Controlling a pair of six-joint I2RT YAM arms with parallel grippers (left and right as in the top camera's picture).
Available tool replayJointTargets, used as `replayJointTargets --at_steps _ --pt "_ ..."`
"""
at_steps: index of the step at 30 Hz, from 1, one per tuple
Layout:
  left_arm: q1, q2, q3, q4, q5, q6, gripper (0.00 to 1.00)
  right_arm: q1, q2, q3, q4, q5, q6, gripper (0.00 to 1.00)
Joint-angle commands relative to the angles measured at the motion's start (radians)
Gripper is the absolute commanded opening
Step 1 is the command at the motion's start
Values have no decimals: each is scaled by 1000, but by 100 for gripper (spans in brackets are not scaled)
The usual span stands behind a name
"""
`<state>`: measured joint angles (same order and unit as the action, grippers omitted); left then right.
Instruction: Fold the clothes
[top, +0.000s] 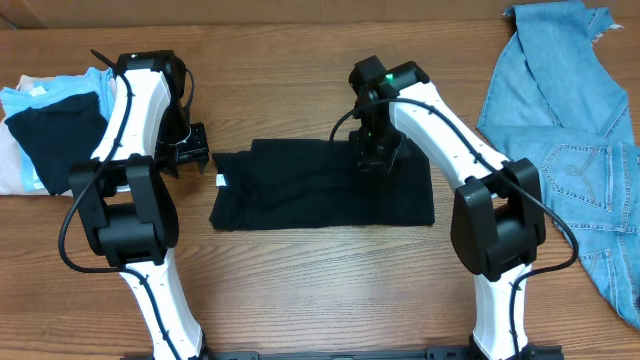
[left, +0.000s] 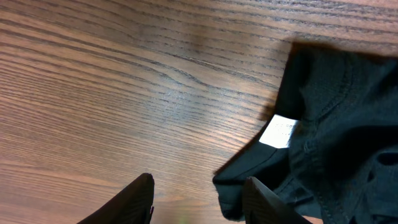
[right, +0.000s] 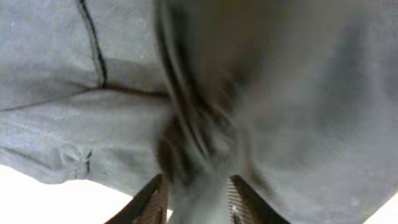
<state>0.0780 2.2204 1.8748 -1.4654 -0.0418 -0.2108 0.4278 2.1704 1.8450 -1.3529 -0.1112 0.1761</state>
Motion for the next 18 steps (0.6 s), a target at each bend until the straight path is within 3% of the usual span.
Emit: replayJointTargets --at_steps 1,4,11,18 --pt "-10 0 19 3 -9 -13 50 -2 3 13 6 -50 -31 36" --pt "-10 0 19 2 -9 -13 50 -2 3 13 10 -89 -98 39" --pt "-13 0 19 -19 -3 -13 54 -38 0 21 -10 -24 -93 39" --pt "-13 0 2 -7 140 64 59 -103 -66 96 -93 89 -66 42"
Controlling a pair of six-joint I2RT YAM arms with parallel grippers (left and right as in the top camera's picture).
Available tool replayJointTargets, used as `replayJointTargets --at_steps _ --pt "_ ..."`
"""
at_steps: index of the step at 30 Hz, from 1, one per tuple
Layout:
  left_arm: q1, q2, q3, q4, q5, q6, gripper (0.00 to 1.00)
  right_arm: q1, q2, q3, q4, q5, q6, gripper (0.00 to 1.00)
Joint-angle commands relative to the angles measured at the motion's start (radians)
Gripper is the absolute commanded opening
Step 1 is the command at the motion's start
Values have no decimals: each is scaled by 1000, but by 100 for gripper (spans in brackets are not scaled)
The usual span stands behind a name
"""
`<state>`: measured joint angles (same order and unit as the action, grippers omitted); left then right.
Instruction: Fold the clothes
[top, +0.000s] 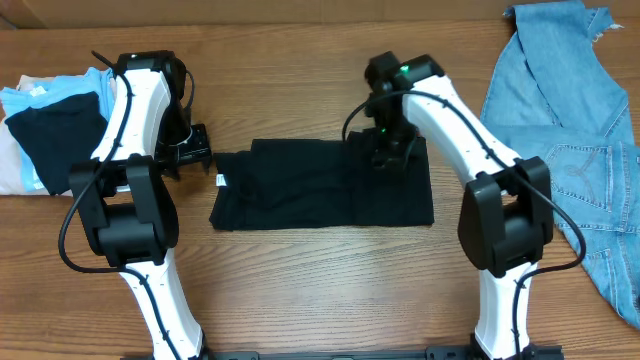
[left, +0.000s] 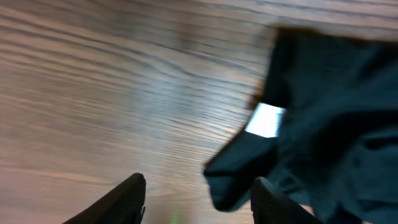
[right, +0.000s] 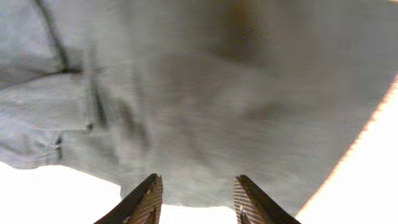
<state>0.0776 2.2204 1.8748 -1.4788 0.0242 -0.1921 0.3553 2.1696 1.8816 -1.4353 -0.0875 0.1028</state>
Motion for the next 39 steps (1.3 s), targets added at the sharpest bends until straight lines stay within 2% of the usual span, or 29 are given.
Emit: replayJointTargets --at_steps 1,4,10,15,22,25,26,29,32,34,39 --pt "-13 0 -4 13 74 50 60 -40 -77 68 -15 68 7 43" --pt "-13 0 -39 55 87 72 63 -81 -122 82 -29 68 5 44" --pt "-13 0 -147 164 210 135 64 -160 -159 82 -61 80 1 45" --pt "-21 0 -229 264 415 249 65 -204 -159 81 -59 79 -6 45" --pt "-47 0 -310 325 421 237 66 -229 -159 81 -60 79 -25 45" --pt "-66 0 -353 335 420 238 63 -229 -159 81 -56 79 -25 45" --pt "-71 0 -363 338 417 237 60 -229 -159 81 -56 79 -25 45" --pt "-77 0 -368 339 414 237 33 -229 -159 81 -57 79 -25 45" --pt "-74 -1 -354 321 404 237 11 -229 -159 81 -60 79 -25 45" --pt "-61 -3 -333 292 364 231 5 -229 -159 81 -62 79 -25 45" --pt "6 -8 -206 162 199 230 4 -229 -159 81 -63 79 -24 45"
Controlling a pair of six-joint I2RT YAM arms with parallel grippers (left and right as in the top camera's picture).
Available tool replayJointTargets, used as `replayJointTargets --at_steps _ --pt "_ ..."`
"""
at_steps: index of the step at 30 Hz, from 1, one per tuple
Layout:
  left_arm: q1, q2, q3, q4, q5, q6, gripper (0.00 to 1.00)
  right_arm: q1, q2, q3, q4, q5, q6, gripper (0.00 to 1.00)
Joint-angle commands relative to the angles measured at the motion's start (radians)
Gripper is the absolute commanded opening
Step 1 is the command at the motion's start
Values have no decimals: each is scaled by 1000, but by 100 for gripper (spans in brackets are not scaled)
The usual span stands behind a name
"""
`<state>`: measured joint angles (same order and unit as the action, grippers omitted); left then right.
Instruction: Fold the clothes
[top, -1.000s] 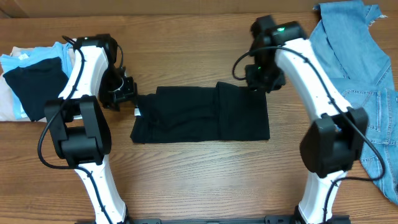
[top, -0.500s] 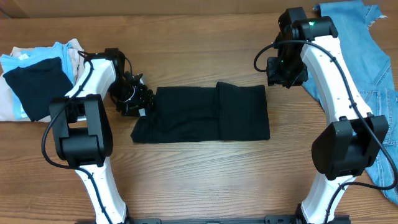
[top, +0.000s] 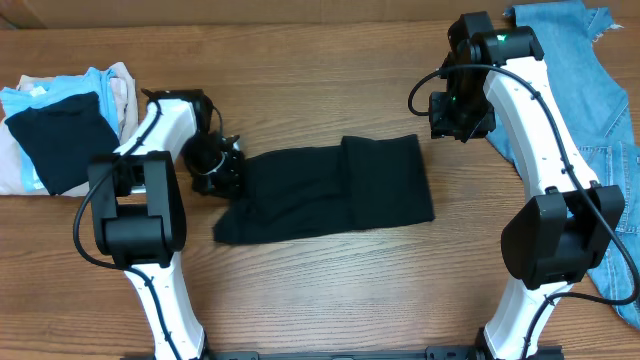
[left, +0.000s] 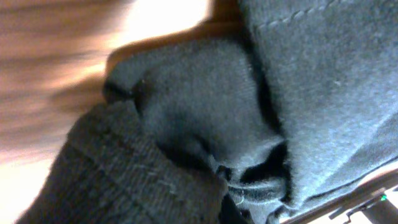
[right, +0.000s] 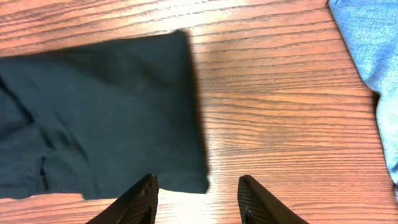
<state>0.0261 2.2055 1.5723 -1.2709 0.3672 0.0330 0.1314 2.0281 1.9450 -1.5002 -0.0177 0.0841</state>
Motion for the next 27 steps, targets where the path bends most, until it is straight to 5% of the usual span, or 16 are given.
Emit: replayJointTargets --at_steps 1,10,14,27 --pt "77 6 134 -75 -168 5 4 -5 -17 18 2 10 -6 45" --pt "285 6 487 -250 -169 -18 7 -5 -17 18 -5 10 -5 45" --pt "314 6 589 -318 -17 -18 9 -5 -17 18 -6 10 -6 45" --pt "61 6 624 -375 297 -37 4 -5 -17 18 -13 10 -6 45"
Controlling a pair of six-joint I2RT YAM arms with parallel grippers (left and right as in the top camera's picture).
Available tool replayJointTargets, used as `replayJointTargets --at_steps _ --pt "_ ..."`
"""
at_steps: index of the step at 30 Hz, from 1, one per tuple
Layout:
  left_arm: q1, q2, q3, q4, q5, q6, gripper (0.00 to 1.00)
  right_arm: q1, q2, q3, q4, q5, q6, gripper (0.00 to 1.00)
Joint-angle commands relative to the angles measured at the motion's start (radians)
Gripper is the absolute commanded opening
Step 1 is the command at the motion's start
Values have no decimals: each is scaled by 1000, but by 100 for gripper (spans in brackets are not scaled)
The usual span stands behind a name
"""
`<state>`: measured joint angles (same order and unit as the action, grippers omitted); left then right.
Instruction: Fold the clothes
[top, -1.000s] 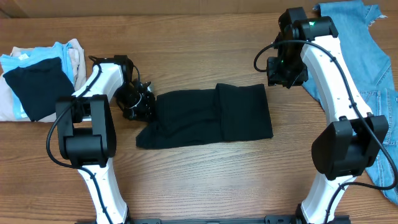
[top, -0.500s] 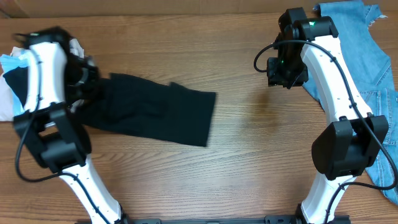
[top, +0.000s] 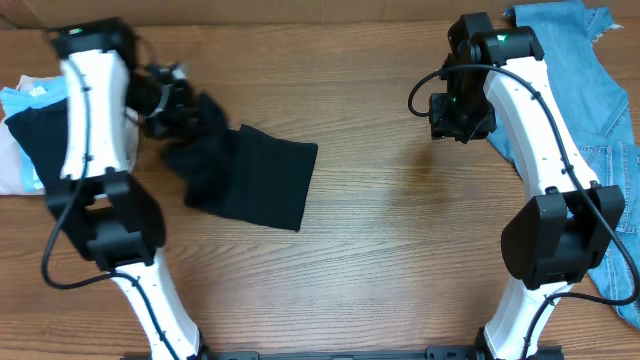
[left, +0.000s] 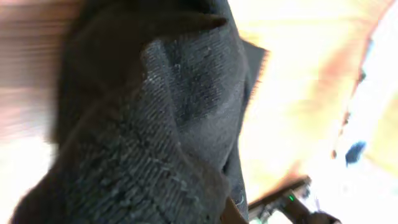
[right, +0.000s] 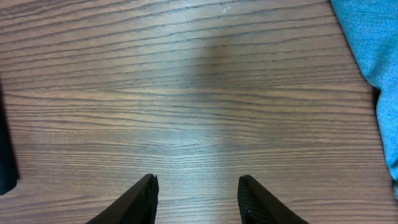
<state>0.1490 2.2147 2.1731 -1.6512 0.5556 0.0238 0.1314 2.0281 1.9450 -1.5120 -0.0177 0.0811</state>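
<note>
A black garment (top: 250, 178) trails from my left gripper (top: 178, 108), which is shut on its bunched left end near the table's far left; the rest lies folded on the wood. Black fabric (left: 155, 124) fills the left wrist view and hides the fingers. My right gripper (top: 447, 118) hovers open over bare wood at the far right, nothing between its fingers (right: 144, 200). A sliver of the black garment (right: 5, 155) shows at the left edge of the right wrist view.
A pile of folded clothes (top: 45, 140), dark navy on light blue and cream, sits at the left edge beside the left arm. Blue denim (top: 570, 130) spreads over the right side of the table, and the denim (right: 373, 50) also shows in the right wrist view.
My left gripper has moved up and to the far left with the garment's end. The garment has shifted left and bunched, leaving the table's middle. The right arm has not moved.
First the garment lay flat mid-table, my right gripper down on its upper middle and my left open beside its left end. Then the right gripper stood open over its right part. Later the right had withdrawn far right and the left was on the left end; now the garment sits further left.
</note>
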Motion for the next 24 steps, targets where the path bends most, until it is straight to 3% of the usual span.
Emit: replayJointTargets --at_steps 1,6,10,24 --pt "-87 -3 23 13 76 -39 4 -5 -17 18 -2 10 -3 45" --pt "-218 -2 22 34 -164 -126 4 -5 -17 18 -2 10 -3 45" --pt "-298 -2 21 51 -270 -159 6 -5 -17 18 -2 10 -3 45" --pt "-401 -2 21 72 -296 -195 9 -5 -17 18 -9 10 -3 45"
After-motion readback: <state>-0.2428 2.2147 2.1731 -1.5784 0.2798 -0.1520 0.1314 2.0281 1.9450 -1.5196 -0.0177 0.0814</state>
